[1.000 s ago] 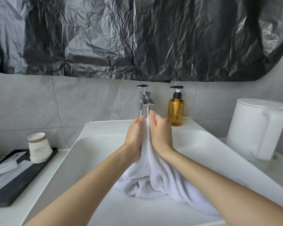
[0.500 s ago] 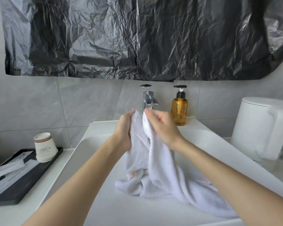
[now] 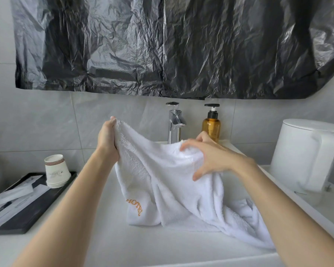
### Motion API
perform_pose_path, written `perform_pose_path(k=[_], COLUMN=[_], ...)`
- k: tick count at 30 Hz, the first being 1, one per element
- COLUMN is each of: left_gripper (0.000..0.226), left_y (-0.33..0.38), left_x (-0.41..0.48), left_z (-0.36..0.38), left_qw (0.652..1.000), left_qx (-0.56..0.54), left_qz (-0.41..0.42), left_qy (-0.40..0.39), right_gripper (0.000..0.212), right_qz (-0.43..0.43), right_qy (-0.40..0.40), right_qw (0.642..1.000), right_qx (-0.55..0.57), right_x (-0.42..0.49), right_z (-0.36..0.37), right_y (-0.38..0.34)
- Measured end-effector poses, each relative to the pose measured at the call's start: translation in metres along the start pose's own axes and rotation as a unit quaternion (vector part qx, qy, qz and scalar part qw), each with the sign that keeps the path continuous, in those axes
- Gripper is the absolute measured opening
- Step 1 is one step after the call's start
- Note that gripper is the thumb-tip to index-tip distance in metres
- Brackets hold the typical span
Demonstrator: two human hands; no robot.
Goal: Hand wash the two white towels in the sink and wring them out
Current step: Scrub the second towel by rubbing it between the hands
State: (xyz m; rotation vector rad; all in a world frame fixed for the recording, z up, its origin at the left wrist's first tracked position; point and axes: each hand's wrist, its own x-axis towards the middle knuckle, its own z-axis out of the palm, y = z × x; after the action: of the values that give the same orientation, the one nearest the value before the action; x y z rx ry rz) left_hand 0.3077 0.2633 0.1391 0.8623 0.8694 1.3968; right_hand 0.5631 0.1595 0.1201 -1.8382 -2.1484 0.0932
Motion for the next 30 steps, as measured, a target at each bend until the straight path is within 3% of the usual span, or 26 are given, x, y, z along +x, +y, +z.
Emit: perform_pose_path(k=[3,6,9,12,16,20,25,30], left_gripper=[0.022,0.02,0.023,0.022,0.022,0.026,0.034,0.043], left_y=[0.0,-0.003,-0.006,-0.007,-0.013,-0.03,-0.057,-0.069], left_x=[0.005,0.008,0.011,0.014,0.005,-0.021,-0.052,-0.07], left_z=[-0.006,-0.006,-0.007,-0.009,0.006,0.037,0.064,0.071], left_qw=[1.0,0.998,0.997,0.996,0.994,0.995,0.983,0.979], left_qx=[0.008,0.049,0.059,0.064,0.094,0.096,0.137,0.116], left_qz=[0.003,0.03,0.044,0.039,0.046,-0.001,-0.029,-0.042], left_qy=[0.003,0.014,0.034,0.05,0.04,-0.03,-0.122,-0.164], right_gripper=[0.06,0.011,0.043,0.04,0.033,0.039,0.043,0.048], right_qz=[0.015,0.019,0.007,-0.007,0.047,0.045,-0.01,0.086], right_qy=[0.004,0.094,0.137,0.205,0.286,0.331,0.316,0.398], right_qw=[0.994,0.989,0.99,0.962,0.879,0.847,0.872,0.846], right_qx=[-0.106,-0.112,0.028,0.178,0.379,0.413,0.373,0.345], right_x=[0.005,0.007,0.015,0.018,0.016,0.015,0.017,0.03], right_z=[0.014,0.013,0.009,-0.001,-0.008,0.0,0.035,0.027], right_y=[0.004,0.006,0.014,0.007,-0.005,-0.034,-0.071,-0.069])
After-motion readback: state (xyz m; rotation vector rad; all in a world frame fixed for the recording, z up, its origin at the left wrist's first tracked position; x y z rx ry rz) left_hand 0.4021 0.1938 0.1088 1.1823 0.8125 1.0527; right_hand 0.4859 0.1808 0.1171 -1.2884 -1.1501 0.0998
